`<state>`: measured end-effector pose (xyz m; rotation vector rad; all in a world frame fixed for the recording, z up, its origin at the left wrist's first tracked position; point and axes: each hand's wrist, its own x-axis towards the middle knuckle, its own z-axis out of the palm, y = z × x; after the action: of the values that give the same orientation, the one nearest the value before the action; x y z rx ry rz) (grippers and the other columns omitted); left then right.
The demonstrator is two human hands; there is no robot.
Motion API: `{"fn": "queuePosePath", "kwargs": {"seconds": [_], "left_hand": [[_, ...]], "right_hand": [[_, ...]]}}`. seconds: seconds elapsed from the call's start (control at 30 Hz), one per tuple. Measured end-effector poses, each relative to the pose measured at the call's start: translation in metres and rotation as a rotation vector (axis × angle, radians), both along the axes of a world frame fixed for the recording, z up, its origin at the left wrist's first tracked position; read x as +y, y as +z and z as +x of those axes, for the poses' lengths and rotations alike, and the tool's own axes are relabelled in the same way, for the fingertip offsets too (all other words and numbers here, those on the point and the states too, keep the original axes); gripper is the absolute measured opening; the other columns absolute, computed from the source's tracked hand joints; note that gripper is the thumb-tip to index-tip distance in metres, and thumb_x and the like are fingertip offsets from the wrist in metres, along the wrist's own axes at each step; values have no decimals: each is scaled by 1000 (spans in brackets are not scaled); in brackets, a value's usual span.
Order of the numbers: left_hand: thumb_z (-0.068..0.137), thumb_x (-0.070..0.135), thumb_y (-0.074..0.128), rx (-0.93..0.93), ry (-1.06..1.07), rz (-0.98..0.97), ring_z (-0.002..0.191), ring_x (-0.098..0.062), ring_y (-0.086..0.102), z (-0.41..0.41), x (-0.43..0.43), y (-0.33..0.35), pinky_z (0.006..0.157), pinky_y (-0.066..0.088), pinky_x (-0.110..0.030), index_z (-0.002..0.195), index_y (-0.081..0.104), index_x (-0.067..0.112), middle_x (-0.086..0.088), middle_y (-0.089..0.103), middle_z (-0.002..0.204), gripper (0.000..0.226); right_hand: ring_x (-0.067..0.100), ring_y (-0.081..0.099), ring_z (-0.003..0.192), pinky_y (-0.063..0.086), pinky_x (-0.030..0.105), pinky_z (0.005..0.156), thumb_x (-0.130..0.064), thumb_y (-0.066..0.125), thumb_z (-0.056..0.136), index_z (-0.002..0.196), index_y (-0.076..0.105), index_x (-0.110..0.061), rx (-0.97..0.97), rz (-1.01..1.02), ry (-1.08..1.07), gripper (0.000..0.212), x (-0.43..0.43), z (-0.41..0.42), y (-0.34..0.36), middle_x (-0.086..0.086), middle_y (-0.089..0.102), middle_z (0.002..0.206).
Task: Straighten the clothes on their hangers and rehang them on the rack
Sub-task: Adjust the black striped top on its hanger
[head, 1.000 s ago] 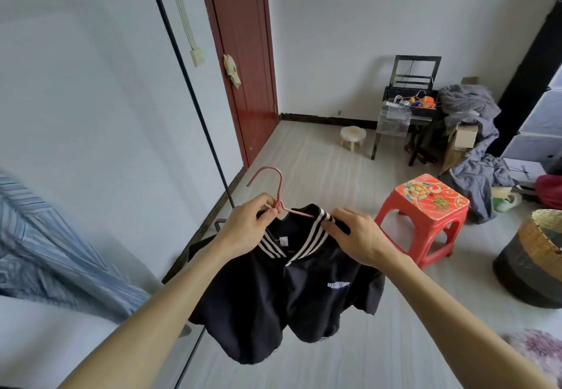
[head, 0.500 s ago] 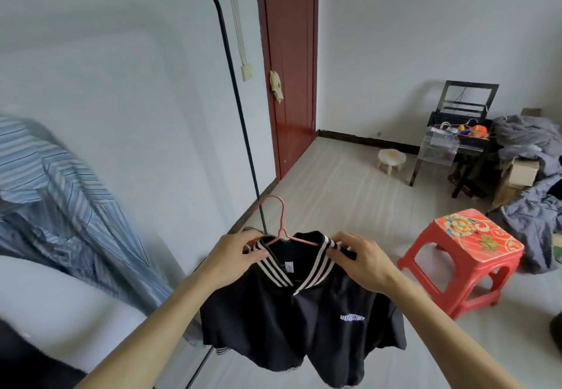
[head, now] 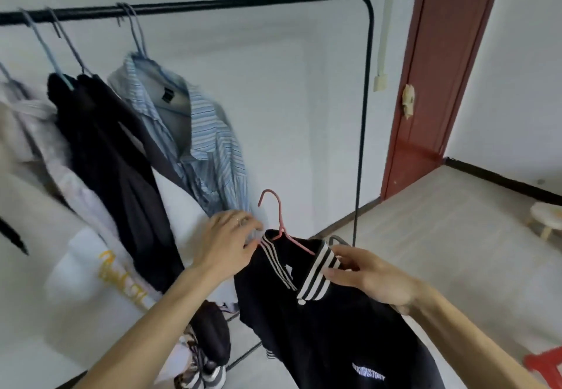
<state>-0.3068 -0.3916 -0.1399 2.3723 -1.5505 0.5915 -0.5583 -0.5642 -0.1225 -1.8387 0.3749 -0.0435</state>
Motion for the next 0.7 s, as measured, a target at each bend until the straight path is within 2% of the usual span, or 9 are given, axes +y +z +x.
{"fn": "queuePosePath", "kwargs": {"seconds": [0.07, 0.17, 0.23, 0.33, 0.37, 0.43, 0.5, 0.63, 0.7], "left_hand": [[84, 33, 50, -204, 121, -99, 116, -26, 55, 19, 18, 30, 103, 33, -44, 103, 71, 24, -3, 63, 119, 30], [84, 29, 53, -398, 299, -102, 133, -29, 43, 43, 33, 82, 112, 22, -56, 115, 69, 21, -11, 55, 137, 35], [86, 31, 57, -430, 421, -40, 140, -29, 36, 57, 42, 115, 114, 14, -59, 118, 68, 21, -12, 52, 142, 36], [89, 37, 52, -416, 570, 66, 142, -27, 31, 72, 55, 146, 114, 10, -58, 114, 71, 22, -10, 54, 140, 35], [89, 37, 49, -404, 599, 73, 141, -27, 32, 76, 61, 150, 115, 12, -58, 110, 72, 22, -10, 56, 138, 34], [89, 36, 46, -317, 628, 21, 142, -25, 32, 83, 74, 158, 114, 19, -55, 108, 71, 22, -8, 55, 138, 35], [91, 36, 48, -190, 619, -70, 145, -23, 25, 93, 86, 166, 116, 19, -51, 119, 66, 25, -4, 45, 148, 35], [92, 34, 48, 65, 555, -234, 147, -19, 17, 111, 98, 188, 117, 25, -40, 137, 47, 32, 3, 25, 159, 45], [90, 31, 50, 171, 540, -259, 146, -18, 18, 120, 100, 196, 114, 31, -38, 138, 44, 34, 3, 24, 159, 49]], "right_hand": [[-7, 63, 84, 44, 9, 80, -24, 65, 94, 101, 68, -29, -40, 39, 61, 10, 12, 25, 19, -21, 69, 86], [11, 67, 107, 47, 18, 91, -11, 62, 94, 113, 68, -9, -157, 34, 68, 20, 29, 70, 54, 1, 73, 113], [13, 68, 102, 49, 19, 91, -6, 61, 93, 111, 68, -2, -219, 6, 52, 19, 41, 104, 80, 7, 73, 112], [19, 70, 97, 50, 32, 94, -8, 63, 91, 103, 71, -6, -281, -24, 37, 15, 57, 145, 121, 8, 75, 104], [20, 71, 94, 52, 33, 91, -8, 63, 90, 100, 72, -5, -304, -14, 28, 14, 60, 155, 134, 9, 76, 101], [12, 71, 77, 55, 21, 73, -5, 61, 90, 93, 71, -2, -357, -12, 19, 11, 67, 176, 162, 6, 76, 87], [6, 68, 64, 53, 16, 61, -3, 60, 91, 90, 71, 0, -409, 2, 16, 11, 73, 198, 190, 3, 73, 78], [27, 67, 79, 55, 41, 81, -5, 61, 88, 99, 65, 13, -490, 22, -18, 22, 86, 254, 232, 27, 71, 99], [27, 63, 77, 52, 40, 76, -12, 65, 83, 101, 60, 18, -525, 24, -35, 35, 94, 283, 247, 36, 65, 103]]}}
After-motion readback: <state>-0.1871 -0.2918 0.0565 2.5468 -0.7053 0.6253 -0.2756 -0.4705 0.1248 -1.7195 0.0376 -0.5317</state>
